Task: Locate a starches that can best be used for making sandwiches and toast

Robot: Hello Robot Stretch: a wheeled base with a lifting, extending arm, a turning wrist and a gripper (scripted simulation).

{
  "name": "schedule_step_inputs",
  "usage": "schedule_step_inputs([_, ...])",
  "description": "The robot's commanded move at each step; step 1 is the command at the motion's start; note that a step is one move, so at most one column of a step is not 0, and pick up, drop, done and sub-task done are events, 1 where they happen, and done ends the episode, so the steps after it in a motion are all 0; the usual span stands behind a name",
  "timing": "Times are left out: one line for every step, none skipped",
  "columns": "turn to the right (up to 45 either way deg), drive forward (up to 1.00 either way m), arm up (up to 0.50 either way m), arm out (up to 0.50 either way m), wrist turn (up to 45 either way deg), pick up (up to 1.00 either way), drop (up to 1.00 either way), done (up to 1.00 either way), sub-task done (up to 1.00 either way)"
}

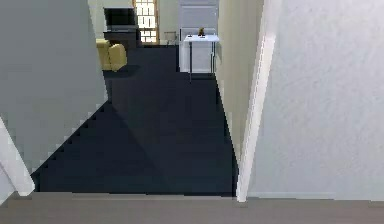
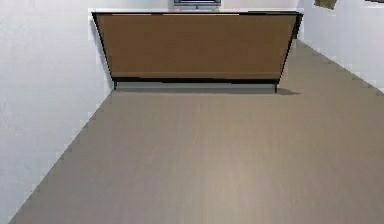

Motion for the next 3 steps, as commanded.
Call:
schedule_step_inputs([-6.0, 0.00, 0.00, 0.00, 0.0, 0.00, 0.00, 0.00, 0.00])
schedule_step_inputs([0.0, 0.20, 0.00, 0.00, 0.0, 0.00, 0.00, 0.00, 0.00])
schedule_step_inputs([-6.0, 0.00, 0.00, 0.00, 0.0, 0.00, 0.00, 0.00, 0.00])
